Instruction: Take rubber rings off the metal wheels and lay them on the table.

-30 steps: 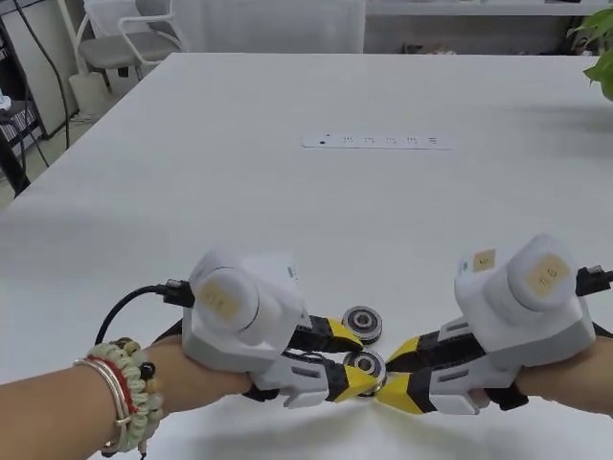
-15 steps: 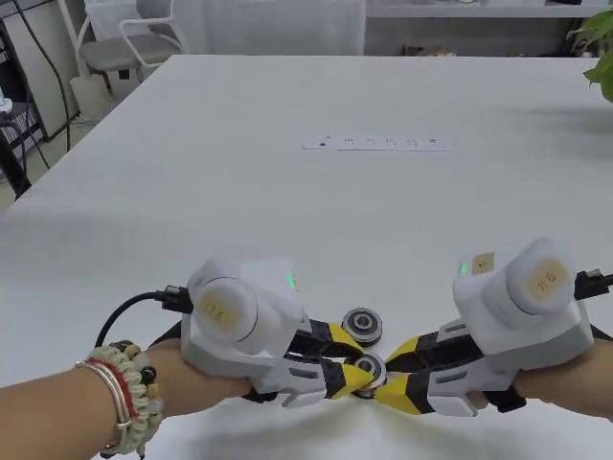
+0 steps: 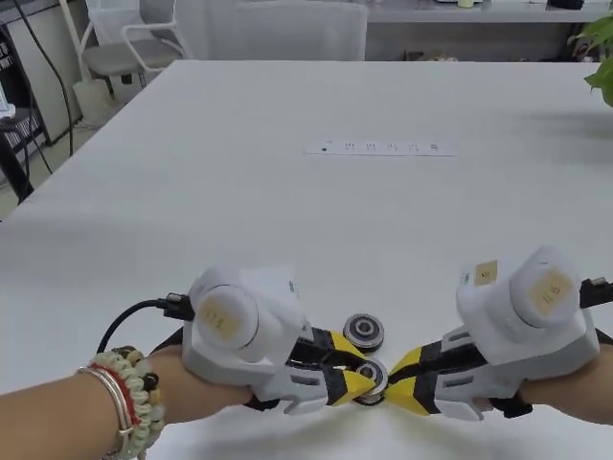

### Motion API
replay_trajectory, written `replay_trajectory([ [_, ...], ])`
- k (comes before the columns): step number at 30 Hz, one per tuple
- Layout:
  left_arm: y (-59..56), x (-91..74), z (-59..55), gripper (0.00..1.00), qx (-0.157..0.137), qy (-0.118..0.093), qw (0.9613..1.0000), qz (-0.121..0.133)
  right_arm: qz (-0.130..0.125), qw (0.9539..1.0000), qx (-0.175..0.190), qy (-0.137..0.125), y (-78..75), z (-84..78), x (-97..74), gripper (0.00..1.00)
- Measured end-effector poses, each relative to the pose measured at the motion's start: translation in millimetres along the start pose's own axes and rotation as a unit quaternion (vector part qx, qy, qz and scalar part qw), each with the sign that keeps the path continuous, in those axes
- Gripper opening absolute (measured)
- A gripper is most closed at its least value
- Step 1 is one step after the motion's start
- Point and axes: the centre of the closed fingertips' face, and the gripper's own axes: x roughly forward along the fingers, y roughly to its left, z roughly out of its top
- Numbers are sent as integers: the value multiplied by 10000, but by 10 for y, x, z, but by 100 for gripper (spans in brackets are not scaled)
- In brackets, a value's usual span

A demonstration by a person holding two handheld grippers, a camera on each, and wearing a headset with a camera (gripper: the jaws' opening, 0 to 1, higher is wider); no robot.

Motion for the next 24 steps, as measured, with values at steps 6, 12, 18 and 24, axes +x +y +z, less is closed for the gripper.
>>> replay_trajectory([
  [6,1,-1,-4,8,-2,-14,10000,2,-53,10000,-82,-5,-28,2,-6,0],
  [12,-2,-2,1,8,7,-31,10000,-3,-85,10000,-32,-9,-44,2,-8,0],
  [18,-2,-1,2,8,40,-14,10000,-6,-51,9992,402,-46,-69,-5,-18,0],
  [24,-2,-2,4,8,43,-20,10000,-13,-15,9971,755,-91,-73,-4,-36,0],
])
